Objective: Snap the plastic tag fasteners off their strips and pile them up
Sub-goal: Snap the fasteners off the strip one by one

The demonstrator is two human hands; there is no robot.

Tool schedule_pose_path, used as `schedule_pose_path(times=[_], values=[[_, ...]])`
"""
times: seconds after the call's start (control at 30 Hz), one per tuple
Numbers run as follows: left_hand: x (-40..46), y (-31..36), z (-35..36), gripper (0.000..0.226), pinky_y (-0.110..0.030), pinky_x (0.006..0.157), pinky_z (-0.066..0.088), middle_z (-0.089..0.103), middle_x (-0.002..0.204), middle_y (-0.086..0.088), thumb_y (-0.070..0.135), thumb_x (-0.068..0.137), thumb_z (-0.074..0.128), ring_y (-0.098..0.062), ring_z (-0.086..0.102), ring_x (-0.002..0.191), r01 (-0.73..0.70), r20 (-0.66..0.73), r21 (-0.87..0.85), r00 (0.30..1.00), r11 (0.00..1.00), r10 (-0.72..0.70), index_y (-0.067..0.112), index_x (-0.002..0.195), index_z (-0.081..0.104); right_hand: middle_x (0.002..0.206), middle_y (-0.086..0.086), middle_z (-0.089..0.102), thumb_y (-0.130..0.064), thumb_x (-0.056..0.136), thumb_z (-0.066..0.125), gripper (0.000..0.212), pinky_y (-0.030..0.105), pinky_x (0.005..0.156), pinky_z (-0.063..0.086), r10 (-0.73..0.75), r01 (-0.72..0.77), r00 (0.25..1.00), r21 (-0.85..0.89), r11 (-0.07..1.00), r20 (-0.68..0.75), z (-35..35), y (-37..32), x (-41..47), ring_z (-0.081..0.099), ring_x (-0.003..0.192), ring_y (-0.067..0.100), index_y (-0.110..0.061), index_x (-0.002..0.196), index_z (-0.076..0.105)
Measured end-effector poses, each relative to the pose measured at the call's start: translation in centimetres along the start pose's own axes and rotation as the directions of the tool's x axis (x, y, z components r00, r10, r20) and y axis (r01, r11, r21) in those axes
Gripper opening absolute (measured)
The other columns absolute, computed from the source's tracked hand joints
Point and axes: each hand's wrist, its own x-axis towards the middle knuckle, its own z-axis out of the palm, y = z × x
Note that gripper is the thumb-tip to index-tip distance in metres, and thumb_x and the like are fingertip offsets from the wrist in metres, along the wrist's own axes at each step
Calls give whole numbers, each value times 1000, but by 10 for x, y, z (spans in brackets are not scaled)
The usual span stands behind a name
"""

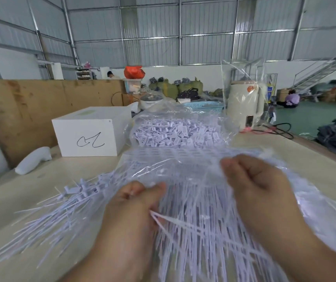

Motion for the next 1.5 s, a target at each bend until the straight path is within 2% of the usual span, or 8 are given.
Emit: schedule_pose_path(times=[0.27, 0.63, 0.83, 1.03, 1.13, 1.27, 1.37, 1.5], values=[[-5, 7, -9, 33, -24, 44, 26, 42, 44, -1, 50, 64, 75, -13, 33, 34, 30, 519, 165, 847, 986, -113, 20, 60, 61, 48, -9, 44, -44, 88, 56, 21, 16, 43, 27, -165, 246, 853, -102, 964, 495, -11, -3, -10, 36, 42, 4, -28, 76, 62], [-13, 13, -8, 33, -17, 39, 34, 45, 48, -1, 53, 61, 72, -13, 35, 36, 54, 532, 180, 834, 982, -143, 25, 59, 56, 56, -10, 53, -42, 93, 59, 32, 15, 51, 32, -167, 258, 795, -76, 963, 583, -16, 2, -8, 45, 48, 5, -55, 111, 37], [-11, 9, -10, 44, -41, 79, 28, 65, 96, -26, 58, 66, 74, -34, 53, 92, -80, 615, 212, 786, 974, -69, 23, 92, 73, 54, -13, 53, -50, 87, 54, 33, 12, 50, 33, -145, 232, 784, -68, 970, 604, -16, 3, -9, 47, 47, 2, -53, 115, 38], [-5, 11, -19, 44, -56, 89, 38, 63, 109, -31, 48, 67, 83, -61, 52, 101, -68, 676, 312, 717, 948, -171, 19, 98, 71, 58, -13, 55, -62, 82, 46, 35, 14, 52, 36, -127, 257, 782, -131, 957, 611, -14, 1, -11, 50, 50, 3, -58, 114, 32], [-5, 12, -17, 25, -29, 72, 49, 69, 84, -11, 28, 67, 84, -23, 65, 76, -120, 696, 323, 702, 939, -150, 21, 88, 71, 61, -10, 56, -47, 90, 55, 34, 15, 52, 36, -127, 245, 799, -125, 962, 587, -15, 2, -12, 49, 50, 5, -56, 114, 35], [-6, 9, -15, 37, -48, 77, 41, 56, 94, -37, 41, 63, 85, -34, 55, 83, -135, 605, 348, 789, 928, -112, 18, 88, 71, 55, -12, 52, -48, 87, 53, 33, 14, 51, 34, -133, 229, 824, -109, 967, 551, -13, 0, -13, 45, 46, 6, -56, 113, 35], [-10, 9, -14, 44, -72, 92, 34, 65, 109, -26, 47, 67, 83, -59, 53, 103, -116, 598, 295, 796, 948, -89, 25, 104, 71, 57, -14, 54, -46, 88, 53, 33, 14, 52, 35, -135, 229, 822, -104, 968, 554, -12, 0, -11, 48, 49, 5, -56, 113, 35], [-5, 12, -19, 42, -64, 97, 39, 70, 106, -18, 48, 73, 80, -49, 58, 108, -145, 665, 320, 739, 936, -112, 22, 104, 72, 59, -11, 54, -47, 87, 58, 35, 13, 54, 35, -98, 162, 799, -56, 985, 593, -13, -1, -12, 47, 50, 1, -56, 115, 39]])
